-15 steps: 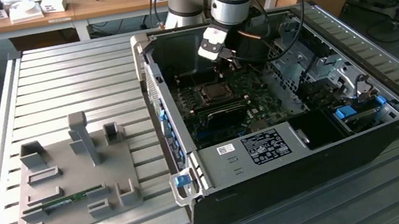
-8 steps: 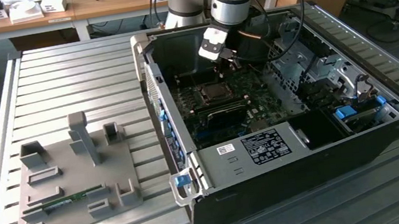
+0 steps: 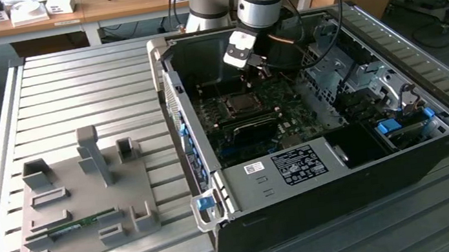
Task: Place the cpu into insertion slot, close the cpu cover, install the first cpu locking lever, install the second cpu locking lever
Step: 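Close the cpu cover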
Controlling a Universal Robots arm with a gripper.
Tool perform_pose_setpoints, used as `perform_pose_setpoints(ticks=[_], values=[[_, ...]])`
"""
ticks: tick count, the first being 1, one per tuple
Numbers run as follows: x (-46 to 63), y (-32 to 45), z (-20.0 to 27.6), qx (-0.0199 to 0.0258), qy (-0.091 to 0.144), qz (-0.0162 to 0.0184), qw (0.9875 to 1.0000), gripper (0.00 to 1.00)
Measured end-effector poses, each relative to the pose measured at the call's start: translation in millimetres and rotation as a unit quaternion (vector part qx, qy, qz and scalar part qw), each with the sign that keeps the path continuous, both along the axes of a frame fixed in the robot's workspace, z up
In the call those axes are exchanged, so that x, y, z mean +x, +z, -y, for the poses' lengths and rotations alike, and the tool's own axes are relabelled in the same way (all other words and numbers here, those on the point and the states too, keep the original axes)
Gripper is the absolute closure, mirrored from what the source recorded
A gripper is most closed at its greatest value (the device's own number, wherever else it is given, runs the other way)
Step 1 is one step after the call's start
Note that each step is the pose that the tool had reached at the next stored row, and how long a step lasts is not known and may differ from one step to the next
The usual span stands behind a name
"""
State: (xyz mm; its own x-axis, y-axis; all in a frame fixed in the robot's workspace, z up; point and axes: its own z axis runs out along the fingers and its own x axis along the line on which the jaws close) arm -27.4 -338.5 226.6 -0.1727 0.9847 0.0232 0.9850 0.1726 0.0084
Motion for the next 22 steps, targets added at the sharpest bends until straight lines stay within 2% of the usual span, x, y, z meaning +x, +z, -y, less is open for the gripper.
perform_pose_setpoints(ticks=[7, 12, 17, 22], values=[[0.0, 0.0, 0.0, 0.0000, 0.019, 0.0000, 0.9998, 0.89], [0.0, 0.0, 0.0, 0.0000, 0.042, 0.0000, 0.9991, 0.89], [0.0, 0.0, 0.0, 0.0000, 0.070, 0.0000, 0.9976, 0.89], [0.0, 0.0, 0.0, 0.0000, 0.100, 0.0000, 0.9950, 0.89]])
